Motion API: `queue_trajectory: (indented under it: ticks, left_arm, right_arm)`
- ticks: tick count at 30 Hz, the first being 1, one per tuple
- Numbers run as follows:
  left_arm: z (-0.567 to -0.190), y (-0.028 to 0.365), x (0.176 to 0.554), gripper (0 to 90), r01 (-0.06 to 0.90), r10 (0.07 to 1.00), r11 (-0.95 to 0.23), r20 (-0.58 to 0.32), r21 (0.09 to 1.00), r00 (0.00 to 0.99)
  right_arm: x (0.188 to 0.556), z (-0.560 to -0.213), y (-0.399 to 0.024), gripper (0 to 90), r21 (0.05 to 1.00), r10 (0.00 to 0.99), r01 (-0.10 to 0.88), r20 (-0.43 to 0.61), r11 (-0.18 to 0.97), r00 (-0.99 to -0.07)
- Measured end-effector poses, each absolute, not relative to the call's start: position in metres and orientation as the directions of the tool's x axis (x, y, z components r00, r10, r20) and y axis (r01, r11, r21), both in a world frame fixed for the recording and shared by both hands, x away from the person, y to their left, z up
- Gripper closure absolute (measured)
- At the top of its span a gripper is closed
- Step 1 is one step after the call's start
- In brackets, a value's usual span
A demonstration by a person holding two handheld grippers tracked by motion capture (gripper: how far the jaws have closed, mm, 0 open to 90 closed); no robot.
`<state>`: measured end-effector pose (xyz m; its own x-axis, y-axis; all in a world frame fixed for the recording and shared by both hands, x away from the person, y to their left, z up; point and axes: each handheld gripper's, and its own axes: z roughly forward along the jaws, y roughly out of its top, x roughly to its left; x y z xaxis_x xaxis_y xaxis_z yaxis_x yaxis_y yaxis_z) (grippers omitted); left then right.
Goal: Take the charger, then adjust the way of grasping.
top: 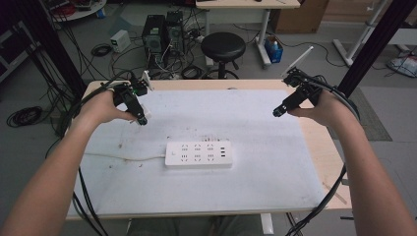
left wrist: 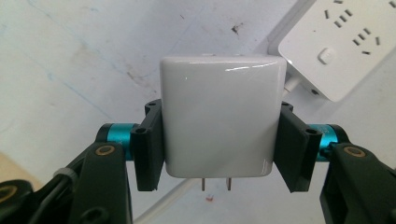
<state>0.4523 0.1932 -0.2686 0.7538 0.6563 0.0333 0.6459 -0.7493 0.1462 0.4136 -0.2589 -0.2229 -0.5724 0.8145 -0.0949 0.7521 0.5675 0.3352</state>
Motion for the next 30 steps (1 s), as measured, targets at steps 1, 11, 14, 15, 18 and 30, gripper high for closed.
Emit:
queue_trajectory:
  ticks: [1, 11, 14, 15, 18, 30]
  left_arm:
    - [-0.264, 0.192, 0.451, 42.5, 0.641, 0.652, -0.753, 0.036, 0.147, 0.757]
    - [-0.237, 0.172, 0.435, 42.4, 0.521, 0.553, -0.815, 0.077, 0.253, 0.829]
    - [-0.233, 0.159, 0.429, 42.4, 0.463, 0.506, -0.839, 0.096, 0.287, 0.857]
    - [-0.232, 0.154, 0.426, 42.5, 0.434, 0.483, -0.847, 0.101, 0.308, 0.87]
    - [-0.228, 0.139, 0.419, 42.5, 0.35, 0.41, -0.869, 0.115, 0.349, 0.905]
    - [-0.232, 0.065, 0.395, 42.5, 0.099, 0.202, -0.883, 0.181, 0.459, 0.962]
  right_arm:
    - [0.413, -0.222, -0.259, 9.4, 0.334, 0.818, 0.756, -0.095, 0.564, -0.568]
    - [0.407, -0.214, -0.264, 9.4, 0.345, 0.844, 0.788, -0.025, 0.51, -0.536]
    - [0.406, -0.214, -0.27, 9.4, 0.341, 0.864, 0.82, 0.044, 0.46, -0.502]
    - [0.406, -0.214, -0.271, 9.4, 0.345, 0.868, 0.829, 0.073, 0.439, -0.49]
    - [0.403, -0.217, -0.272, 9.4, 0.343, 0.878, 0.858, 0.155, 0.382, -0.454]
    - [0.392, -0.228, -0.261, 15.6, 0.337, 0.759, 0.924, 0.55, 0.181, -0.349]
